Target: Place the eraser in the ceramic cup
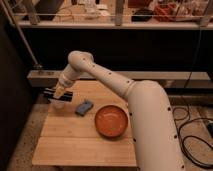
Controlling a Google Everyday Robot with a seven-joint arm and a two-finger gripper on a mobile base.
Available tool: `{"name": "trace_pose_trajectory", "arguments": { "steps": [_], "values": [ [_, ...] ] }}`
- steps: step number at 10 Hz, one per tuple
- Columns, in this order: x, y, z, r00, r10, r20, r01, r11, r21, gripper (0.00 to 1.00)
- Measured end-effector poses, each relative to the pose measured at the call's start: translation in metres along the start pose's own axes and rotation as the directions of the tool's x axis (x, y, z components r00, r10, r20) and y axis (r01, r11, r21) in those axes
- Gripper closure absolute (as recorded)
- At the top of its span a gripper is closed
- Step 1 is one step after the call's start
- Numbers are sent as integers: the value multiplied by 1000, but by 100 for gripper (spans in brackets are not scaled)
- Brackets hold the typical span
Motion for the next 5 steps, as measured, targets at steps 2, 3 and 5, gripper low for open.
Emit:
{"name": "trace_pose_trajectory", "arguments": {
  "steps": [2,3,5],
  "values": [
    [-1,0,0,1000,0,3,0,1000,1,97],
    [-1,0,1,1000,2,5,-2,1000,1,97],
    [-2,0,2,1000,5,9,-5,1000,0,97]
  ]
}}
